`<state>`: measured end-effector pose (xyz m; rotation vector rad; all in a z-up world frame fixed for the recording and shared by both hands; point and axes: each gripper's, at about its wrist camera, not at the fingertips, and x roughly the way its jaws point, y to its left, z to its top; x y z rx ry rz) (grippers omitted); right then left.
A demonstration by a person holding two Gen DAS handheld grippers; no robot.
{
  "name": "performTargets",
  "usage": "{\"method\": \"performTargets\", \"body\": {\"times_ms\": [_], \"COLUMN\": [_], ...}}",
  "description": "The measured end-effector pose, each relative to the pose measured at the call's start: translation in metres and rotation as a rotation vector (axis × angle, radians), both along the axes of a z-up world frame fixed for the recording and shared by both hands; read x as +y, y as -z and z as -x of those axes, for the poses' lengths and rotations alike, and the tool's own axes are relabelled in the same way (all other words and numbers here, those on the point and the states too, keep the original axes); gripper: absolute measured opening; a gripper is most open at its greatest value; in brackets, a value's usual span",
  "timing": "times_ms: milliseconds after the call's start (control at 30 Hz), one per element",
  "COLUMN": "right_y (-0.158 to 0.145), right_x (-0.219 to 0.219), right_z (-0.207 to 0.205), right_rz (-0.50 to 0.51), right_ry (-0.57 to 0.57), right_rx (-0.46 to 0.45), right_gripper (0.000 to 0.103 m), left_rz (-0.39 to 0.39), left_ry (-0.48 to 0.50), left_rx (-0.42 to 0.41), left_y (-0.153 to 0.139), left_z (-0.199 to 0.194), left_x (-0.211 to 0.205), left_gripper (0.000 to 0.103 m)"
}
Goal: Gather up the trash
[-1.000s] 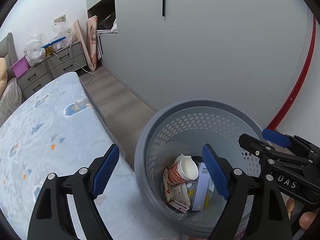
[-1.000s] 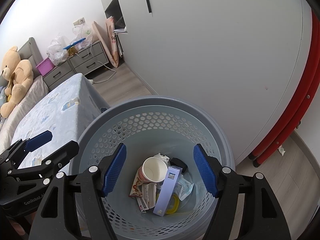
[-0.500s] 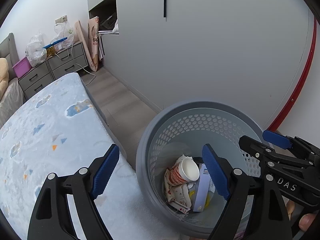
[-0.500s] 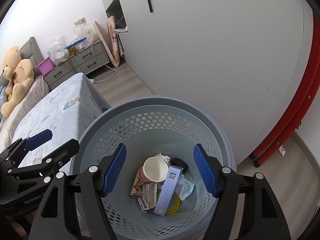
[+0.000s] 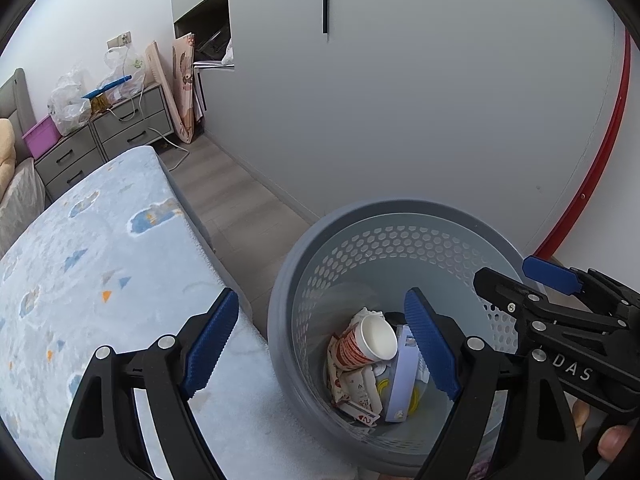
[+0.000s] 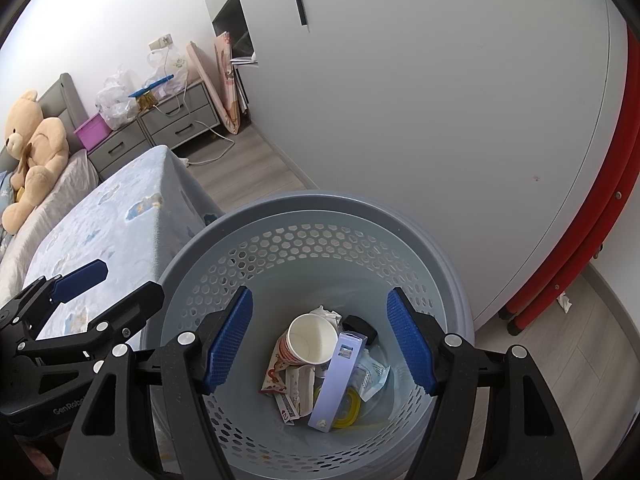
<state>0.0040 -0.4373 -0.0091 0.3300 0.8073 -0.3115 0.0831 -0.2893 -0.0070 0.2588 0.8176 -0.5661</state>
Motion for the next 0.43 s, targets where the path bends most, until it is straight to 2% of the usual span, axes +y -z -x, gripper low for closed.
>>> {"method": "performTargets", "body": {"times_ms": [433], "right_y": [-0.0001], "right_x": [0.0003], "right_z": [-0.0002], "right_rz": [0.0], "right_ry": [0.0], "right_rx": [0.0], "right_gripper": [0.068], "left_rz": [-0.001], "left_ry": [-0.014], "left_rx": [0.003], "left_y": [0.0013], "left_z": [-0.0028], "left_x": [0.0033], "left_gripper": [0.081]}}
